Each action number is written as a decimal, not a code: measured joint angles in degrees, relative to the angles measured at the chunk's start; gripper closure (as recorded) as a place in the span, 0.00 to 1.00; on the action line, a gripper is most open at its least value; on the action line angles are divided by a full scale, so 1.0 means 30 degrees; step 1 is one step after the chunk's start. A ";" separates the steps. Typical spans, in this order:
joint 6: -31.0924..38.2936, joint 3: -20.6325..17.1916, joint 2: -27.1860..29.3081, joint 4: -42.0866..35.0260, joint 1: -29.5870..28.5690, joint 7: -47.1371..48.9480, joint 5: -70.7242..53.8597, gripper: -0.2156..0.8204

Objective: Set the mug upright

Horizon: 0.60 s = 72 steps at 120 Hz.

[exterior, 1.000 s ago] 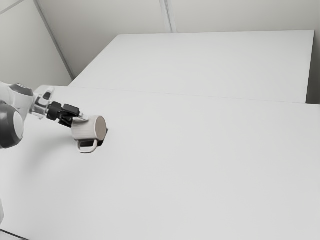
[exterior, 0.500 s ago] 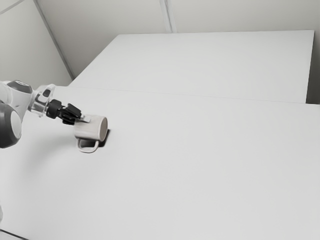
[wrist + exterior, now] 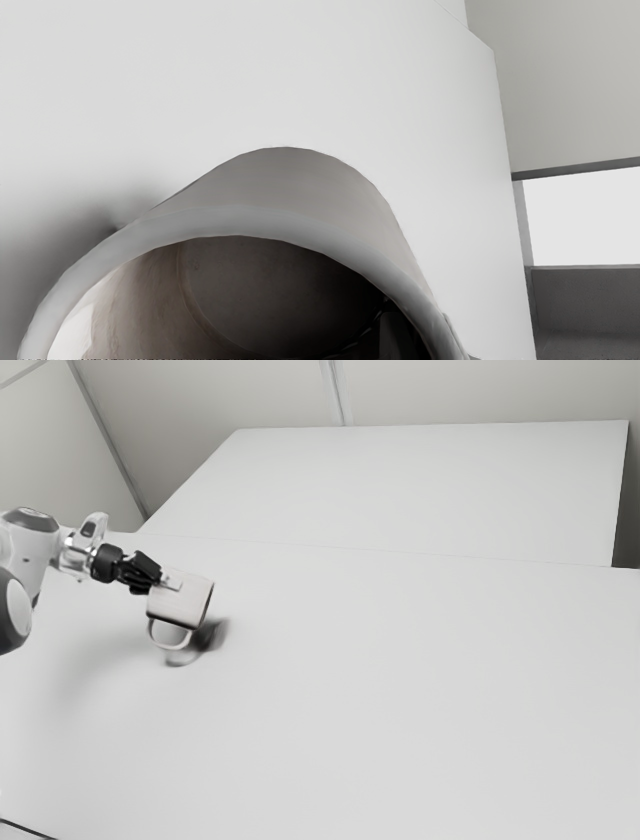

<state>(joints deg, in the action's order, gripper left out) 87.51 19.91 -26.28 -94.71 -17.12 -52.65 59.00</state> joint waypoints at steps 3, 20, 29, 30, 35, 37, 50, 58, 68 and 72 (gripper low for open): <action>0.0270 -0.0045 0.0240 -0.0034 0.0073 0.0259 -0.0489 0.95; 0.2802 -0.0256 0.1951 -0.1391 0.1544 0.2016 -0.3342 0.95; 0.4631 -0.0277 0.3082 -0.2841 0.2627 0.3156 -0.4949 0.96; 0.4844 -0.0279 0.3210 -0.3007 0.2728 0.3289 -0.5140 0.96; 0.5926 -0.0270 0.3766 -0.3829 0.3258 0.3934 -0.6001 0.96; 0.6385 -0.0268 0.3967 -0.4182 0.3470 0.4184 -0.6294 0.96; 0.9273 -0.0261 0.4943 -0.5755 0.4868 0.5894 -0.8733 0.96; 1.0475 -0.0246 0.5470 -0.6203 0.5617 0.7109 -1.0434 0.96; 1.1599 -0.0140 0.6027 -0.6898 0.6286 0.8629 -1.2118 0.96; 1.1933 -0.0103 0.6197 -0.7157 0.6456 0.9224 -1.2628 0.96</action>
<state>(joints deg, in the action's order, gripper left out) 123.31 19.60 -7.69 -116.18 2.25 -24.98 21.12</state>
